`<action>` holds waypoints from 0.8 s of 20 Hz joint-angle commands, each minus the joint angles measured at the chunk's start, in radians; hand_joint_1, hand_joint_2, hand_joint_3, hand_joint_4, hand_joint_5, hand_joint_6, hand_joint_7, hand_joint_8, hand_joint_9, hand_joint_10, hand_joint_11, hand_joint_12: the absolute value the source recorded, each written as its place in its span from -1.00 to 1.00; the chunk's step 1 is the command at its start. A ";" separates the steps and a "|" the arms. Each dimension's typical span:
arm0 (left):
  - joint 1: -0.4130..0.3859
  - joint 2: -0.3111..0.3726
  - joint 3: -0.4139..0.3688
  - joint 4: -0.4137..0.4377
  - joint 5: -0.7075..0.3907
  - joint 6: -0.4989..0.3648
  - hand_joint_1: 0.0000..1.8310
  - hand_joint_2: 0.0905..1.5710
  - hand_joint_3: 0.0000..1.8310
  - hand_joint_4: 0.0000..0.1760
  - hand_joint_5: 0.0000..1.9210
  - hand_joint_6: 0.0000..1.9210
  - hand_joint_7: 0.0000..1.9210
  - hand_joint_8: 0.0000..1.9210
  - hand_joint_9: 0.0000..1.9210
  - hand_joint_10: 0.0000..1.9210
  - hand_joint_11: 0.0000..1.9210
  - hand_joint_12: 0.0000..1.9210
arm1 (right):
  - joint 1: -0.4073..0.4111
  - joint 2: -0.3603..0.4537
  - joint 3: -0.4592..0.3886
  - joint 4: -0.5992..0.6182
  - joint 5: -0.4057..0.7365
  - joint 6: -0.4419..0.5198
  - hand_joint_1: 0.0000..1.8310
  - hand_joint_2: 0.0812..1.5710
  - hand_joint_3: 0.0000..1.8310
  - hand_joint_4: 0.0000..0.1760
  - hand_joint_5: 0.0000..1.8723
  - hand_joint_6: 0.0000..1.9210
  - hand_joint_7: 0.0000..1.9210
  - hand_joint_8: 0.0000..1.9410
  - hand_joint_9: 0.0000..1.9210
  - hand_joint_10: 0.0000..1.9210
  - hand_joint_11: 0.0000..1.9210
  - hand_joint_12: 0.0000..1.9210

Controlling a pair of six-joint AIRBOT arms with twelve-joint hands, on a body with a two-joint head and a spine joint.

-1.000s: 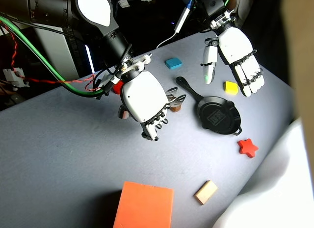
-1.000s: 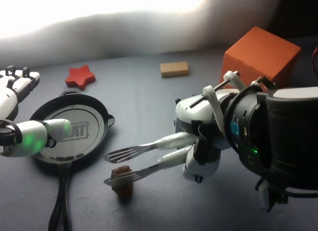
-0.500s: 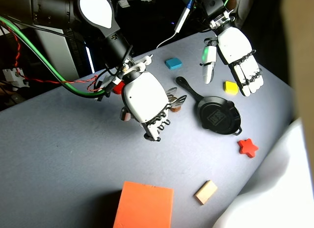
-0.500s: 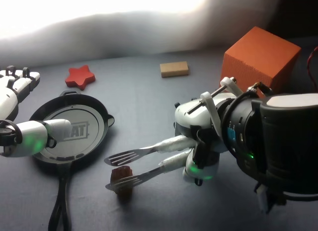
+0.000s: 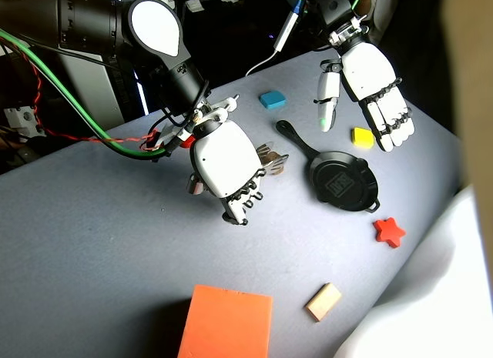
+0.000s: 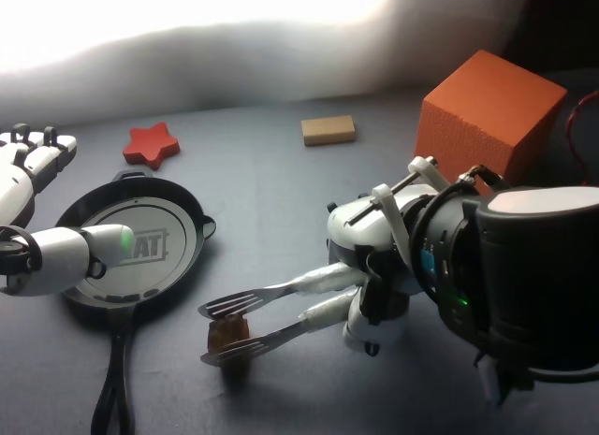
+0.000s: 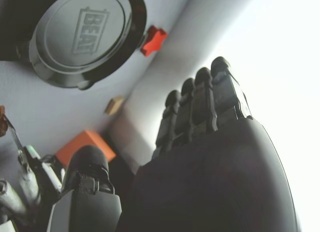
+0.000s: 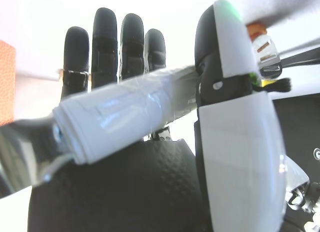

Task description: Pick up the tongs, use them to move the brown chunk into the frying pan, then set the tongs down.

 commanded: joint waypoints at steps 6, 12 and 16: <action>-0.009 0.010 0.000 0.053 -0.085 0.001 -1.00 0.48 -1.00 -0.81 -1.00 -1.00 -1.00 -1.00 -1.00 -1.00 -0.97 -0.97 | -0.006 -0.013 0.018 -0.060 0.022 0.000 0.16 0.40 -1.00 -1.00 -0.20 -0.99 -0.13 -0.99 -0.14 -0.99 -0.71 0.28; -0.006 0.009 0.000 0.053 -0.085 0.001 -1.00 0.48 -1.00 -0.74 -1.00 -1.00 -1.00 -1.00 -1.00 -1.00 -0.98 -0.96 | -0.025 -0.014 0.026 -0.060 0.026 -0.002 0.19 0.42 -1.00 -1.00 -0.08 -0.96 -0.03 -0.97 -0.07 -0.96 -0.61 0.30; -0.003 0.010 0.002 0.053 -0.085 0.001 -1.00 0.47 -1.00 -0.82 -1.00 -1.00 -1.00 -1.00 -1.00 -1.00 -1.00 -0.90 | -0.034 -0.014 0.027 -0.068 0.026 -0.003 0.22 0.49 -0.99 -1.00 -0.13 0.26 0.11 -0.97 0.06 -0.94 -0.49 0.35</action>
